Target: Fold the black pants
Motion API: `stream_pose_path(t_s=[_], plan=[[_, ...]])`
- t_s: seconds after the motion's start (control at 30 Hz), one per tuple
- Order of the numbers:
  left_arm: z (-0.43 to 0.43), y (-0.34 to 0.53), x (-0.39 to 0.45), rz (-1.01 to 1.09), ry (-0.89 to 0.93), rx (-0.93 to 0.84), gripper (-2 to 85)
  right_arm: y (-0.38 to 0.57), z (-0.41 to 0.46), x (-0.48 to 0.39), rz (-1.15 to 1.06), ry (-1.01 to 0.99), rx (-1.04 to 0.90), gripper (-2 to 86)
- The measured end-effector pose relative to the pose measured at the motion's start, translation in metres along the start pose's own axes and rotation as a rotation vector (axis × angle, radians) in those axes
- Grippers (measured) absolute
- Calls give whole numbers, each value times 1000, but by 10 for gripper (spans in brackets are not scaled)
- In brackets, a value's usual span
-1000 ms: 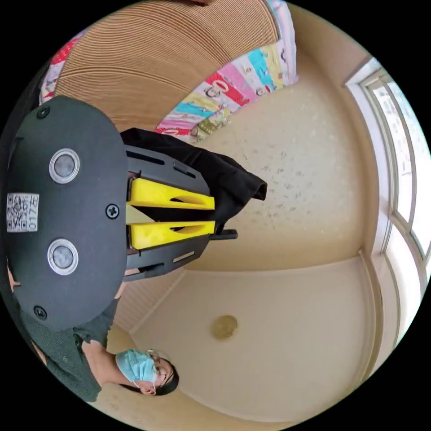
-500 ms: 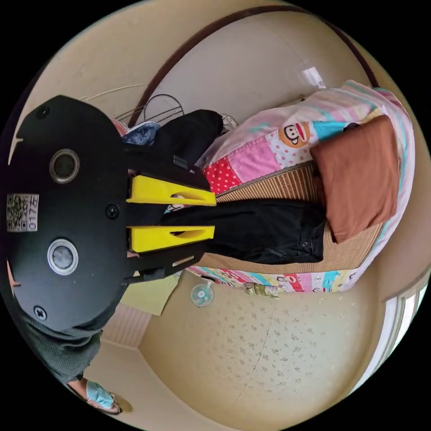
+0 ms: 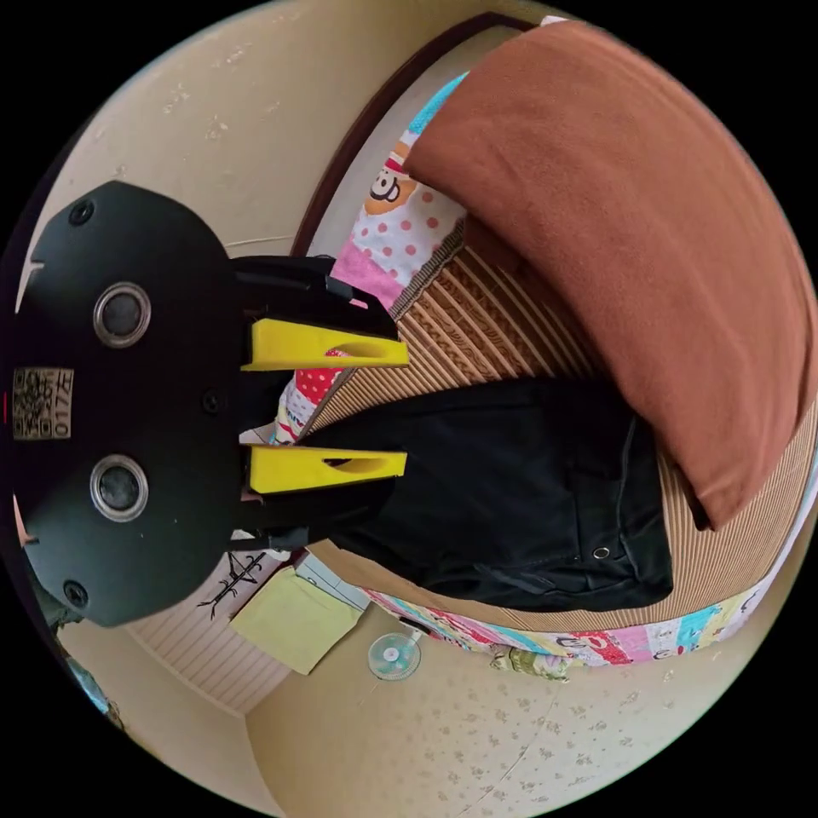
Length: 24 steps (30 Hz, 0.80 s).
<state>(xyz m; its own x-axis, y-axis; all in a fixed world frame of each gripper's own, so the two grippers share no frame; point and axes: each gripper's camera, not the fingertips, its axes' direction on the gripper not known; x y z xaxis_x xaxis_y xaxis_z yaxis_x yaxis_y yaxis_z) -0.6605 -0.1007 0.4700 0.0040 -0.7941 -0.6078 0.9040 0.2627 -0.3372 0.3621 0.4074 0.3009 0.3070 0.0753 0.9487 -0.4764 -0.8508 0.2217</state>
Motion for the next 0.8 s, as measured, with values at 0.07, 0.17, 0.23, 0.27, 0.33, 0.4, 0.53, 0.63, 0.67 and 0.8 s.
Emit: stream_pose_path(t_s=[0.07,0.17,0.23,0.27,0.33,0.4,0.53,0.63,0.67,0.8], plan=[[2,-17,4,-33,28,7,136,4,-1,2,5,-38,35,138],[14,-40,7,-84,64,-30,129,10,-1,1,-14,-55,27,121],[17,-48,7,-119,16,-40,94,14,2,1,-19,-62,14,107],[17,-49,7,-120,6,-44,80,15,3,2,-16,-70,17,93],[15,-55,5,-92,61,-83,44,14,2,3,-12,-129,12,65],[5,-58,7,-21,145,-115,36,8,-3,-3,-35,-228,-14,44],[-49,-31,36,431,431,-149,22,24,-48,-92,-467,-175,-33,29],[-81,8,27,545,472,-163,14,82,-98,-159,-818,115,82,26],[-82,13,22,545,449,-172,13,99,-109,-168,-878,204,127,26],[-71,33,-45,242,197,-115,-6,72,-111,-133,-649,335,118,29]])
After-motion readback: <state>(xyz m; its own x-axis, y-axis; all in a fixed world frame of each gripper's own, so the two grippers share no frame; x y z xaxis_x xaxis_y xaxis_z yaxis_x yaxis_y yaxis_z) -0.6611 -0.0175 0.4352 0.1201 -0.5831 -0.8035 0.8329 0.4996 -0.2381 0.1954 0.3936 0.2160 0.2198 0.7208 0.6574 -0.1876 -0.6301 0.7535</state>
